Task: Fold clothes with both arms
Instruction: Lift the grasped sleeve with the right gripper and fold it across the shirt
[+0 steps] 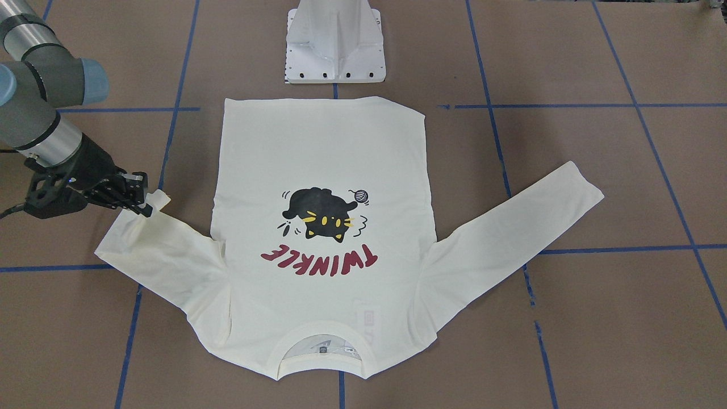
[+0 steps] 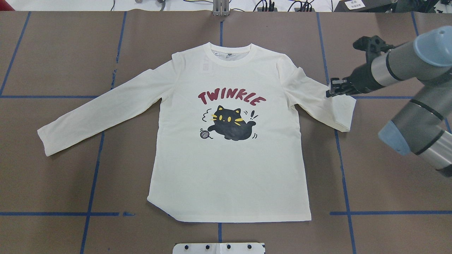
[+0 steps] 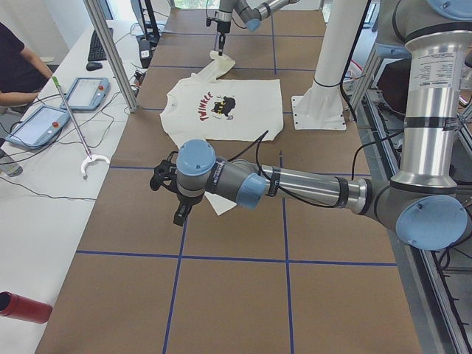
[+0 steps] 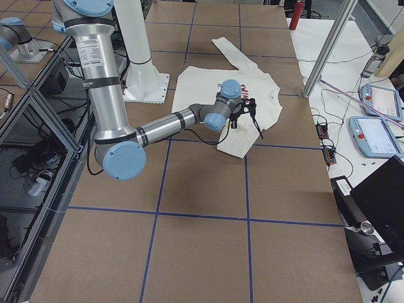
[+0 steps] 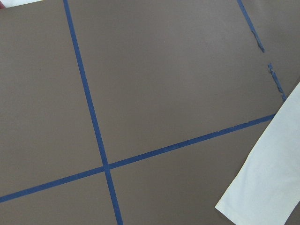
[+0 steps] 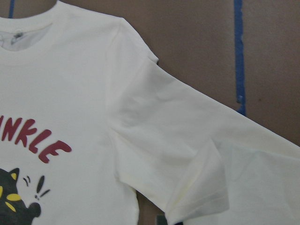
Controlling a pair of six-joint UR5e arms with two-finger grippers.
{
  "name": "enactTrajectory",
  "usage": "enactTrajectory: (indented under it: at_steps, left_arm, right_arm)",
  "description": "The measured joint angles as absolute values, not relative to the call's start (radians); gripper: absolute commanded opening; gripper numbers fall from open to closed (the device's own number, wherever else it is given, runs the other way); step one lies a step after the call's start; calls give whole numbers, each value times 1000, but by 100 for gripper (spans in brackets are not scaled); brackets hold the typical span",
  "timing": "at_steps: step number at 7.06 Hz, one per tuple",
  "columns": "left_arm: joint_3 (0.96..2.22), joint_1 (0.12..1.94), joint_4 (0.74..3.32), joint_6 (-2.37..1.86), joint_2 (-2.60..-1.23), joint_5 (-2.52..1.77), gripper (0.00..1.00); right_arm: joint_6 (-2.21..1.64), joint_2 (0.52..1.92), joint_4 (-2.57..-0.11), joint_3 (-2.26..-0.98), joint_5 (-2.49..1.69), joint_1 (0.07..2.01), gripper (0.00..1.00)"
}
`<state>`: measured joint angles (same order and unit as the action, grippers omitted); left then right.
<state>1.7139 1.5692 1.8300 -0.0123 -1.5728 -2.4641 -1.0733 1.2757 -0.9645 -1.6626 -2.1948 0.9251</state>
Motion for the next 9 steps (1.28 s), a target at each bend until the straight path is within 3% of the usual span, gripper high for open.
enactTrajectory:
  at_steps: [4,6,7,9]
  left_arm:
    - [1718,1569,1828,-12,-1577,-2463,100]
    - [1718,1569,1828,-13,-1578,-2463,100]
    - [1718,1569,1827,-13,-1578,-2463,100]
    - [1715,1569,1827,-13,-1577,-2463,100]
  right_arm:
    - [-1334,790,-951,-1402,-2114,919,0]
    - [-1353,551,-948,-1179,-1988,835,0]
    - [-1353,481,-938,-1090,-1900,765,0]
    - [-1352,454,-920,-1032,-1807,677,0]
